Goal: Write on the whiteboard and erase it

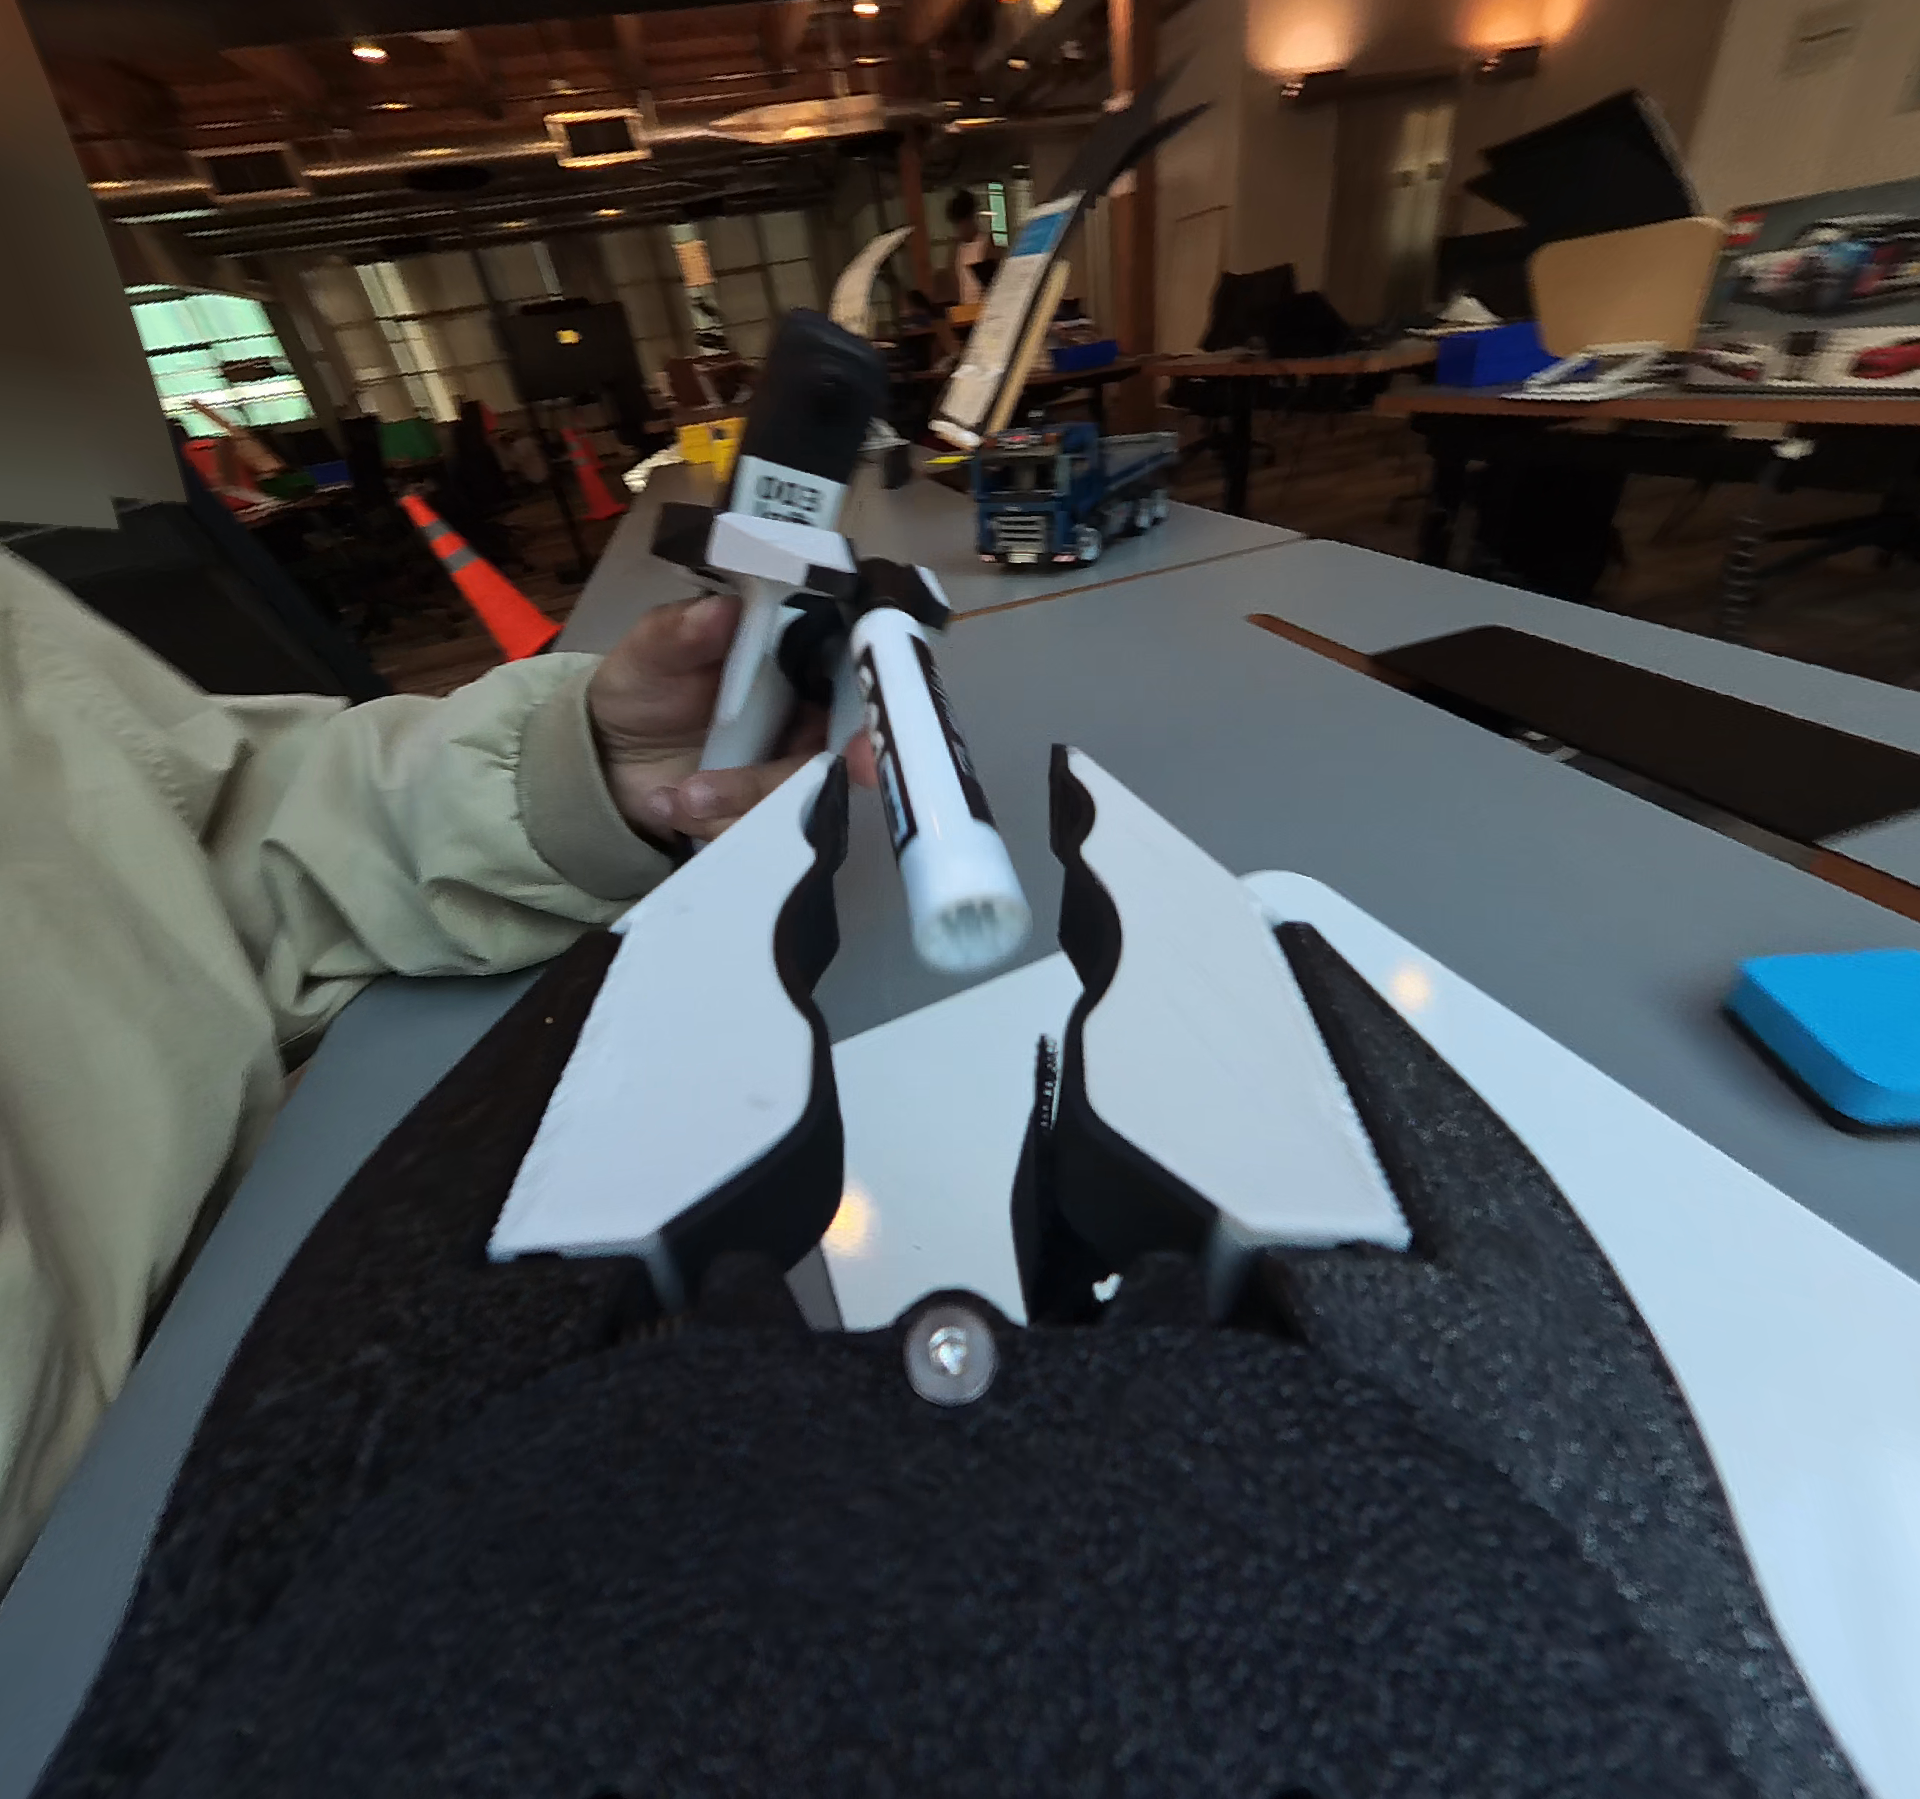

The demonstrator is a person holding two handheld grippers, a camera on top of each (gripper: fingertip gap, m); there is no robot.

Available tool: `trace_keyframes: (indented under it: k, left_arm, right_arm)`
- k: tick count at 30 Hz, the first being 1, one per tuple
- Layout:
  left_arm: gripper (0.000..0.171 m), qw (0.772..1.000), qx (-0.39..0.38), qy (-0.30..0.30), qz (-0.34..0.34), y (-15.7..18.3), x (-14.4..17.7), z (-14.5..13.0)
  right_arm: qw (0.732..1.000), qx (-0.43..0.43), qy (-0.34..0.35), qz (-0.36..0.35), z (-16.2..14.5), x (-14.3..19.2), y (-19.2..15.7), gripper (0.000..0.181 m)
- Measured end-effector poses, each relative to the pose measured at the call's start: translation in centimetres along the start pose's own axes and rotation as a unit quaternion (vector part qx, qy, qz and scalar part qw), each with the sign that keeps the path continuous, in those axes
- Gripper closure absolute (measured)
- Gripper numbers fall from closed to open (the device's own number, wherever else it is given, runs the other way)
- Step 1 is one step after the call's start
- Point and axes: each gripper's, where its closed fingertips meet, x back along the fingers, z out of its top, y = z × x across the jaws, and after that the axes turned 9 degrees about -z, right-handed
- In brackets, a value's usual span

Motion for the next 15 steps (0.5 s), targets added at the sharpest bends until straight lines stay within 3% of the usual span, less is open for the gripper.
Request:
trace_keyframes:
  k: [2, 4, 7, 10, 12, 15]
  left_arm:
    - [0.154, 0.999, -0.031, -0.017, 0.041, -1.1, 1.5, 1.0]
    - [0.154, 0.988, -0.065, -0.082, 0.111, -2.8, 3.2, 1.0]
    - [0.153, 0.941, -0.122, -0.202, 0.243, -5.2, 7.4, 1.9]
    - [0.153, 0.871, -0.123, -0.327, 0.347, -7.3, 11.8, 3.5]
    - [0.153, 0.845, -0.084, -0.395, 0.35, -8.1, 13.1, 3.5]
    - [0.153, 0.818, -0.05, -0.435, 0.372, -10.0, 14.5, 3.8]
  right_arm:
    - [0.999, -0.008, -0.002, -0.045, 0.8, 0.9, 2.1, 0.141]
    - [0.997, -0.009, 0.01, -0.078, 1.7, 1.9, 3.5, 0.145]
    - [0.995, -0.009, 0.014, -0.101, 2.3, 2.6, 4.1, 0.149]
    - [0.996, 0.001, -0.005, -0.093, 2.0, 2.2, 3.4, 0.149]
    - [0.996, 0.014, -0.021, -0.09, 1.5, 1.7, 2.8, 0.149]
    - [0.995, 0.033, -0.036, -0.084, 0.9, 1.3, 2.0, 0.15]
